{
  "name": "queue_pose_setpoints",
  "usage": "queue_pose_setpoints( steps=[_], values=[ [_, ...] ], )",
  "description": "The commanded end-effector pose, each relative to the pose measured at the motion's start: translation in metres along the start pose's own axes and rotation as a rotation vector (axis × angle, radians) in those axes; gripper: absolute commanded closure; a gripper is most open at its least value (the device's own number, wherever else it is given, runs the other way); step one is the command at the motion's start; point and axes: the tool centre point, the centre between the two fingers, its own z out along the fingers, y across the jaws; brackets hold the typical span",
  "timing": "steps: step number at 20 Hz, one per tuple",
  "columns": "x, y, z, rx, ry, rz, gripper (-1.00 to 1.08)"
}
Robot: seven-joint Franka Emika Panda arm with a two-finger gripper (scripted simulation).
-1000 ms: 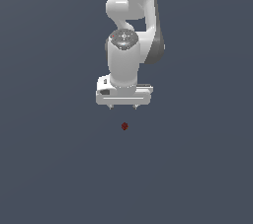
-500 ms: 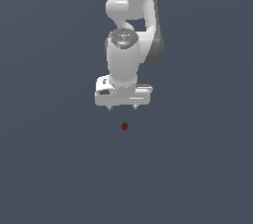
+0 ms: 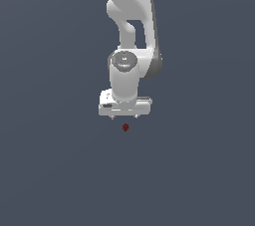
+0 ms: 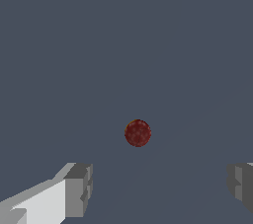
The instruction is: Pick up the object and move it to a goal position.
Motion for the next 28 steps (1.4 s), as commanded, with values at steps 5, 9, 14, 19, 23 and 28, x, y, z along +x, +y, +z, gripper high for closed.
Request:
queue_pose_setpoints(
  steps=[5,9,14,19,23,28],
  values=[
    [0.0,-0.003,0.04,0.014,-0.009,0.003,-0.92],
    [0.0,-0.004,0.05,0.017,-0.012,0.004,-0.92],
    [0.0,-0.004,0.052,0.017,-0.013,0.004,-0.92],
    [-0.001,-0.004,0.067,0.017,-0.013,0.004,-0.92],
    [-0.002,-0.005,0.088,0.018,-0.013,0.004,-0.92],
    [-0.001,-0.005,0.101,0.018,-0.013,0.004,-0.92]
  ],
)
